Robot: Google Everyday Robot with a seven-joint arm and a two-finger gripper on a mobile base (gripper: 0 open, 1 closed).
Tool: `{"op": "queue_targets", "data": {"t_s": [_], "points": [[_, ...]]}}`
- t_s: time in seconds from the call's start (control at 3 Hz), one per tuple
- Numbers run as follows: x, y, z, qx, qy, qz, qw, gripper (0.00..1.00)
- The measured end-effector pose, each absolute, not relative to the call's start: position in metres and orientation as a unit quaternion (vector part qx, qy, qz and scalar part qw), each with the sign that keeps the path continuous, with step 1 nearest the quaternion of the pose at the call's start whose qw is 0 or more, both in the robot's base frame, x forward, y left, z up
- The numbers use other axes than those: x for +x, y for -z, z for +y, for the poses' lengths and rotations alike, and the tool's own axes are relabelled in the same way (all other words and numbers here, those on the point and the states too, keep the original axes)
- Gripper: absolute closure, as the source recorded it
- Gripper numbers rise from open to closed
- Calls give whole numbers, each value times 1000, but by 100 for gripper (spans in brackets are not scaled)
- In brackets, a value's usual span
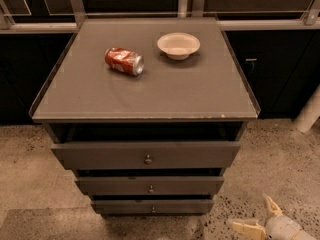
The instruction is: Close middle drawer
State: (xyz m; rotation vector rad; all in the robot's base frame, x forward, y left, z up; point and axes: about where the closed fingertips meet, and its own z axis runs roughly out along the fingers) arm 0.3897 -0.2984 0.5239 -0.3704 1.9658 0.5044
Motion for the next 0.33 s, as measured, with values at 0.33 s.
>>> {"op": "queue_targets", "data": {"t_s": [0.33], "points": [[390, -524, -298, -154, -210, 818, 514, 0]]}}
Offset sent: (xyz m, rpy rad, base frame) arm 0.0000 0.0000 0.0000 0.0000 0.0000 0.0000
